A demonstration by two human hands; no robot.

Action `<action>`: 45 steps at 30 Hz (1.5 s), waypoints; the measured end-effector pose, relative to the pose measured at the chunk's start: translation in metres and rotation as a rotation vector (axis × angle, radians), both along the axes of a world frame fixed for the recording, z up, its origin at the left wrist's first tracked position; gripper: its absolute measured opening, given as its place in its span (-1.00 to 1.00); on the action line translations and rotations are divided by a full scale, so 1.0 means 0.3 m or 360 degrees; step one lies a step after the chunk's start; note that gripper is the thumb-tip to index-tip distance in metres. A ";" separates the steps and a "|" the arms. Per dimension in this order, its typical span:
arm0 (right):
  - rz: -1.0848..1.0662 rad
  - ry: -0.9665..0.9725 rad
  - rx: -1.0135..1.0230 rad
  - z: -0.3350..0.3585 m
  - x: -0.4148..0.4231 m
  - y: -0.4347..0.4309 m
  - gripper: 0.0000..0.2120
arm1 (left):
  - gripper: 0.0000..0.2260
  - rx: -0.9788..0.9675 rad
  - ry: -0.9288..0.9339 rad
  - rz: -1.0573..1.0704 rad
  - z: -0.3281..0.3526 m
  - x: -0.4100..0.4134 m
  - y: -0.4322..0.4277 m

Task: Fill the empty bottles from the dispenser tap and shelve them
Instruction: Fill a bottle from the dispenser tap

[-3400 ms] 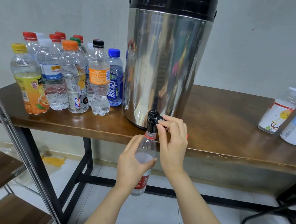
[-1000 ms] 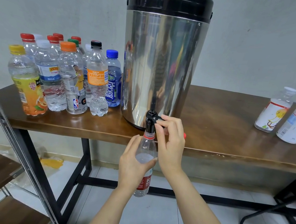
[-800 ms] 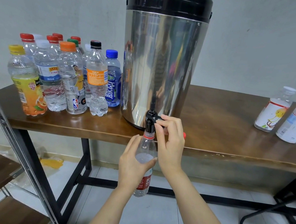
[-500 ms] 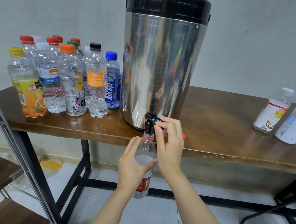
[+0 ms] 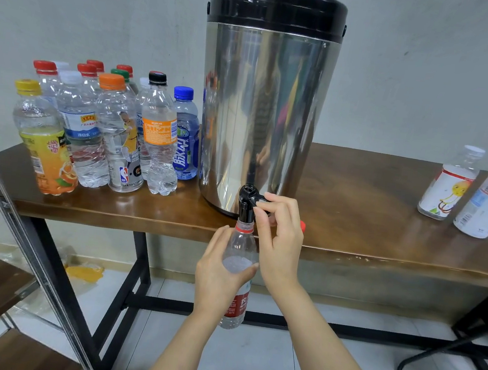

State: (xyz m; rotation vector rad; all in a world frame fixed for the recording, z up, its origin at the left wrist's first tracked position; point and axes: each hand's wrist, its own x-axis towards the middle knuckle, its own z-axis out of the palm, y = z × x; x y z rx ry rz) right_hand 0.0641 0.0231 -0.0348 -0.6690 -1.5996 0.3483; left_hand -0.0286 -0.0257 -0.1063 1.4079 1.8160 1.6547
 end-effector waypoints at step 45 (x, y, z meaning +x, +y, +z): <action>-0.0025 -0.0046 0.0006 0.004 0.004 -0.006 -0.75 | -0.25 0.0015 0.0014 -0.0049 -0.004 -0.004 -0.001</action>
